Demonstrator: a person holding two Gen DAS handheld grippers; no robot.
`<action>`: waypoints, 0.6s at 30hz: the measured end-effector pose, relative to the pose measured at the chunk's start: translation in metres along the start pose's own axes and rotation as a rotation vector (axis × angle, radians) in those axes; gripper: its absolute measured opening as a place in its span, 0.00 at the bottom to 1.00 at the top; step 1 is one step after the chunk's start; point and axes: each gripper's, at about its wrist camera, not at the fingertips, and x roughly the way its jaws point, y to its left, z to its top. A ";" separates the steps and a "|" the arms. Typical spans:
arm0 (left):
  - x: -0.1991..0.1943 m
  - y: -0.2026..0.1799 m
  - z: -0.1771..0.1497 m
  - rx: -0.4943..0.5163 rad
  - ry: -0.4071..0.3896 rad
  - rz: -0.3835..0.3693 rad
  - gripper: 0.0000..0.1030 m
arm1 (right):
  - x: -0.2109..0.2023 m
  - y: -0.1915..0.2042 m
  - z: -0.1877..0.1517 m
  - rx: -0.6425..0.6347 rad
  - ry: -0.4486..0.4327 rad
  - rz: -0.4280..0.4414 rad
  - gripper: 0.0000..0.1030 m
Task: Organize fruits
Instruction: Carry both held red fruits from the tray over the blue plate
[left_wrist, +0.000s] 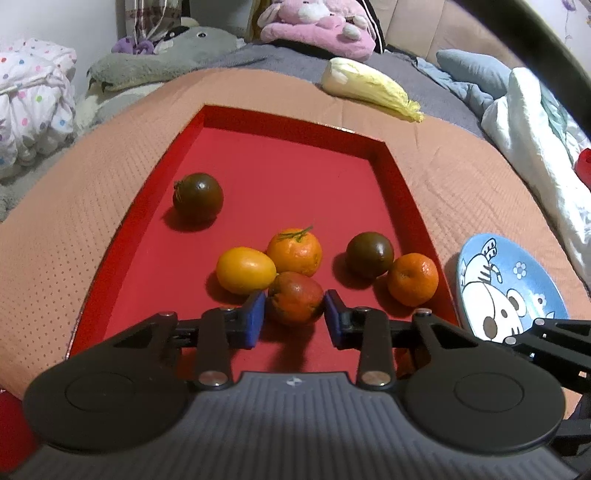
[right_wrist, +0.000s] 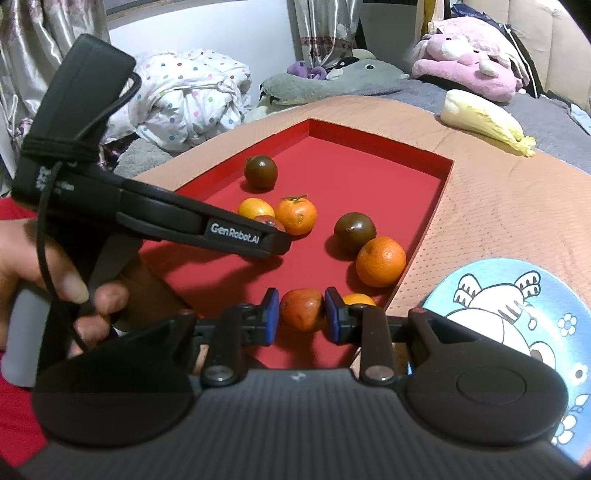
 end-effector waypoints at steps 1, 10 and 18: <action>-0.002 -0.001 0.000 0.004 -0.007 0.003 0.39 | -0.002 0.000 0.000 -0.001 -0.005 -0.002 0.29; -0.021 -0.011 -0.003 0.065 -0.053 0.035 0.39 | -0.023 -0.008 -0.002 0.018 -0.047 -0.027 0.29; -0.029 -0.020 -0.006 0.087 -0.059 0.050 0.39 | -0.037 -0.025 -0.007 0.053 -0.074 -0.048 0.29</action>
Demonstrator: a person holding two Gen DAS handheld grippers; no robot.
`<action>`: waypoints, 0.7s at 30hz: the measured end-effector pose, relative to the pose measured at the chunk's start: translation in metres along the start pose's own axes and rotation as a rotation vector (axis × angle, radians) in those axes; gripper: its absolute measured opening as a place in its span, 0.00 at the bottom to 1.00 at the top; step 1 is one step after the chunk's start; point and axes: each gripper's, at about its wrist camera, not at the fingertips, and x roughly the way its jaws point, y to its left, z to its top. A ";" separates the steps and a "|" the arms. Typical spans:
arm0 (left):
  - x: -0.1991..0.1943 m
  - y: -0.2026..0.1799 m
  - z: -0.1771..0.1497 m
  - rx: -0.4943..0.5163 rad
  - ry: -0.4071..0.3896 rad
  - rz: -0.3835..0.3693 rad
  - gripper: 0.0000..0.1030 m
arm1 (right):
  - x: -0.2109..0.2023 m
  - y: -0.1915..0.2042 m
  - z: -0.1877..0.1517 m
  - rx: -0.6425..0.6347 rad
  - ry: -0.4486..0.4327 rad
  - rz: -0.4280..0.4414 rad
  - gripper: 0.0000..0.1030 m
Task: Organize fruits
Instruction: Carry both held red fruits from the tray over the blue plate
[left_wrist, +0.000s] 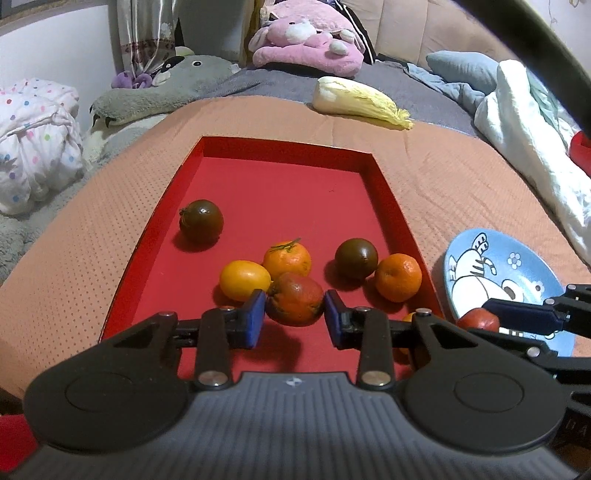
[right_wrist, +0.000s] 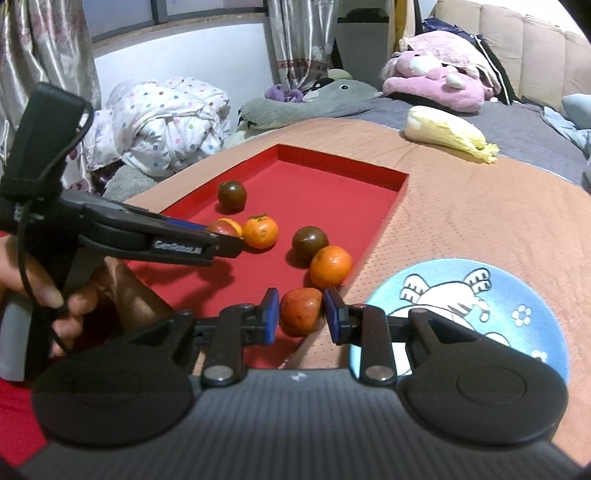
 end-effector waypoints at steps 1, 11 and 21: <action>-0.001 -0.001 0.000 0.001 -0.001 0.003 0.39 | -0.001 -0.002 0.000 0.003 -0.004 -0.002 0.29; -0.005 -0.028 0.011 0.038 -0.014 -0.030 0.39 | -0.011 -0.028 -0.005 0.051 -0.033 -0.041 0.29; 0.004 -0.081 0.025 0.126 -0.014 -0.109 0.39 | -0.021 -0.066 -0.019 0.113 -0.027 -0.105 0.29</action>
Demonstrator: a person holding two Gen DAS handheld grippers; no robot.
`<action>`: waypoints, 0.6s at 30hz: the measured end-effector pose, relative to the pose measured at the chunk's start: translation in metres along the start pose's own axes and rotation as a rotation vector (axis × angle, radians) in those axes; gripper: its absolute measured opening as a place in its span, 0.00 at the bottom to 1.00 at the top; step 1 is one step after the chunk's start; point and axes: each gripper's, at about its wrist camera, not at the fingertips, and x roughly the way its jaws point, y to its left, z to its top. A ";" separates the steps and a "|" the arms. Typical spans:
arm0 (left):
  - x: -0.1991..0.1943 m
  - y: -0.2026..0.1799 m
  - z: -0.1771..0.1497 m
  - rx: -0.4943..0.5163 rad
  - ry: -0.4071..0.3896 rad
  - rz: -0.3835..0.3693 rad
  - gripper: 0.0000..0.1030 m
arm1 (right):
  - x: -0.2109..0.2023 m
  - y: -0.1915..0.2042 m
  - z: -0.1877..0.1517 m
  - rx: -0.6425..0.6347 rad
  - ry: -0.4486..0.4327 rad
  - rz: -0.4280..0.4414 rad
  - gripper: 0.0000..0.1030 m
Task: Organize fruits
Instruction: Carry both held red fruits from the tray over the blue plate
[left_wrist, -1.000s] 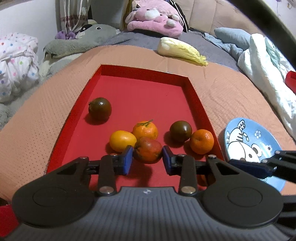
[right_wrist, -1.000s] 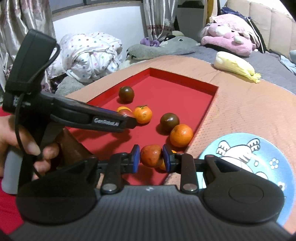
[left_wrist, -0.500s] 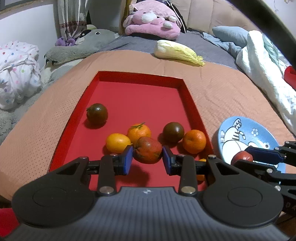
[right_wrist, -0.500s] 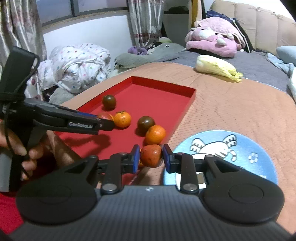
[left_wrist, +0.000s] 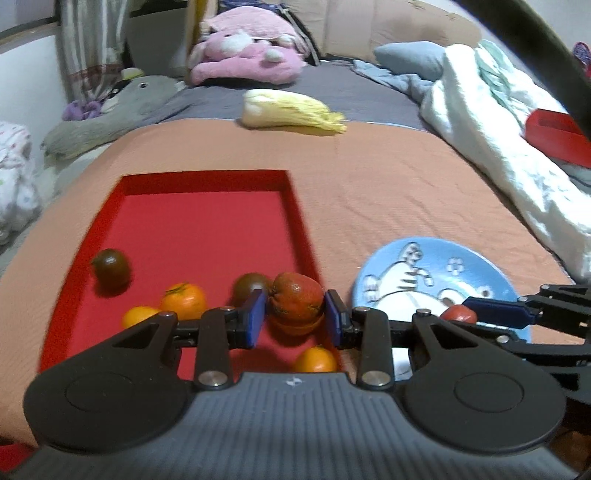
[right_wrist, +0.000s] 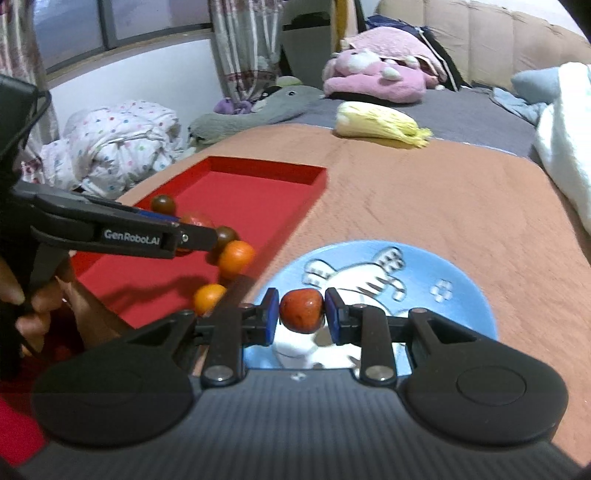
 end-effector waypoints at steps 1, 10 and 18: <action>0.002 -0.005 0.001 0.006 0.002 -0.011 0.39 | -0.001 -0.003 -0.002 0.003 0.003 -0.006 0.29; 0.028 -0.050 -0.007 0.059 0.037 -0.101 0.39 | -0.004 -0.029 -0.016 0.028 0.035 -0.057 0.30; 0.052 -0.064 -0.017 0.080 0.073 -0.129 0.39 | 0.001 -0.043 -0.026 0.042 0.066 -0.081 0.30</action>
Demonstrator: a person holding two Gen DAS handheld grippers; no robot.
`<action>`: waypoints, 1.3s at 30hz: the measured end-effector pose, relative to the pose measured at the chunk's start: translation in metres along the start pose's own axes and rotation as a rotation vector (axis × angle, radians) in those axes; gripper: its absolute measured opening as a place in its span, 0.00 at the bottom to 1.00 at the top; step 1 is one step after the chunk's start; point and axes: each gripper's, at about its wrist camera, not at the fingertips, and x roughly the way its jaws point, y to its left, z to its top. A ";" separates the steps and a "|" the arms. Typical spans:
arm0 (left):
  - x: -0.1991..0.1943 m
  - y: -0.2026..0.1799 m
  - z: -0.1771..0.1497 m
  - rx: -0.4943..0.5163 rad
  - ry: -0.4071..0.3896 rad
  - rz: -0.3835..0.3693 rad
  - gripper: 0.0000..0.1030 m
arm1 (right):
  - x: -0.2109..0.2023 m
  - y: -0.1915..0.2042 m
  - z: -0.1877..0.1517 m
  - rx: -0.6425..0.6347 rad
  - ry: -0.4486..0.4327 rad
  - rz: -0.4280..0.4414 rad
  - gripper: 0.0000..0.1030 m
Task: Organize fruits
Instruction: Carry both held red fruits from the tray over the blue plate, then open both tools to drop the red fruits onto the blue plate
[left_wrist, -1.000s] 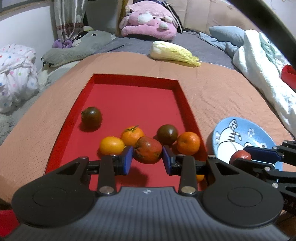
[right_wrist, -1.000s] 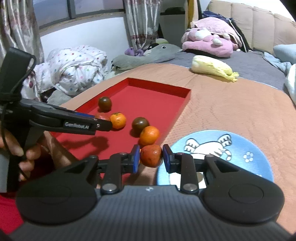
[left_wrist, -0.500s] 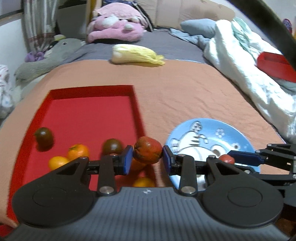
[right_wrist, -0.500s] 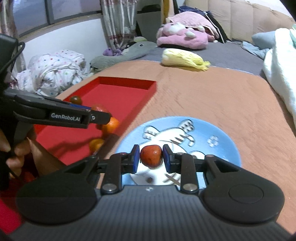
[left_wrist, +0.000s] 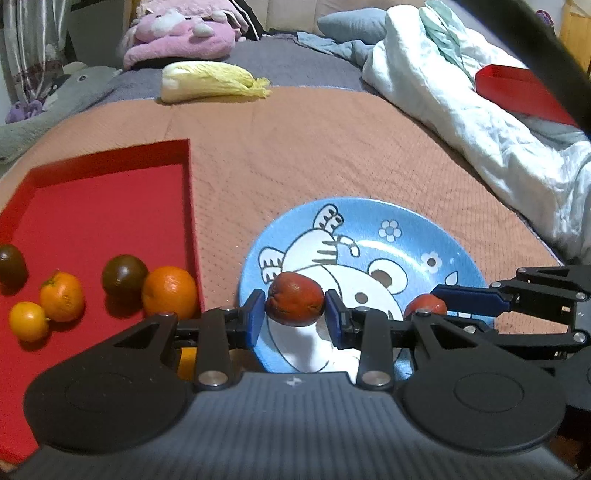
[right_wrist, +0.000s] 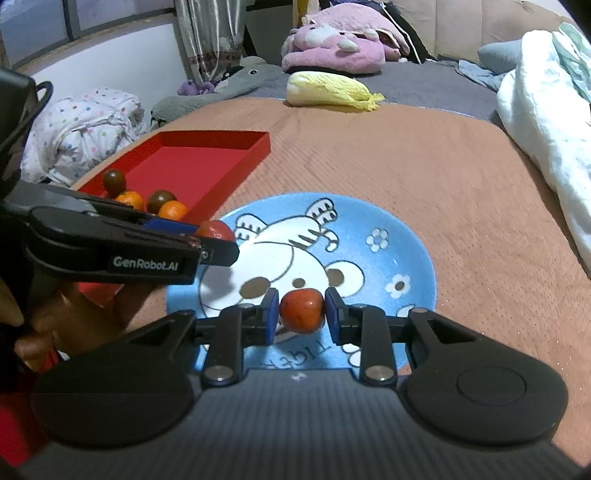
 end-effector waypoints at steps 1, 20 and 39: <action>0.002 0.000 0.000 -0.002 0.003 -0.005 0.39 | 0.001 -0.001 0.000 0.000 0.003 -0.003 0.30; 0.023 -0.001 0.007 -0.005 0.011 -0.005 0.41 | 0.014 -0.005 0.002 0.000 0.006 -0.043 0.30; -0.015 0.017 0.011 -0.027 -0.066 0.034 0.62 | 0.005 -0.011 0.013 0.055 -0.063 -0.100 0.82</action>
